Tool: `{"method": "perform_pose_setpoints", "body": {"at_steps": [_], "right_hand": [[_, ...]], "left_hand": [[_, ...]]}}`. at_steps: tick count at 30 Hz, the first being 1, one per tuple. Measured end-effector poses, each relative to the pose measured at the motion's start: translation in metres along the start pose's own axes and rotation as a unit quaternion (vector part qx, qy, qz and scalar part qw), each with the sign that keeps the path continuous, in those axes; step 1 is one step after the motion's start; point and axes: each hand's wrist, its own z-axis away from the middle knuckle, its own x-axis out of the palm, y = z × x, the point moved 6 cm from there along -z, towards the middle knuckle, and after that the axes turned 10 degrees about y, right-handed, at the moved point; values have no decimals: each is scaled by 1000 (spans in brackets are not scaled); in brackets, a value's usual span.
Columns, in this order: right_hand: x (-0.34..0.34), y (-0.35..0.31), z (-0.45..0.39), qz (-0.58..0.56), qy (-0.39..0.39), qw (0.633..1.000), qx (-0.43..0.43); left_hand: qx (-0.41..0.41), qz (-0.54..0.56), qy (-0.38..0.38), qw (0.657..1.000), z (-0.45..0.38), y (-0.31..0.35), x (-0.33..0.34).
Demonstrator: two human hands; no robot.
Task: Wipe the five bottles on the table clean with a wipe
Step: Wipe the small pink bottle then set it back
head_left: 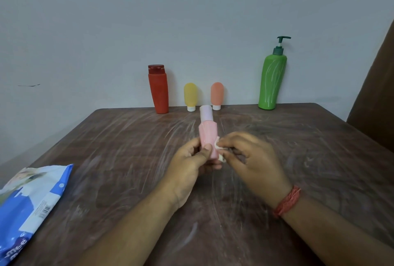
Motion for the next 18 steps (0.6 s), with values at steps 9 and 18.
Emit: {"method": "perform_pose_setpoints", "body": {"at_steps": [9,18], "right_hand": [[-6,4,-5,48,1,999,-5],[-12,12,-7,98,44,994,3]], "left_hand": [[-60,36,-25,997,4,-3,7],[41,-203,-33,978,6,2,7]]}}
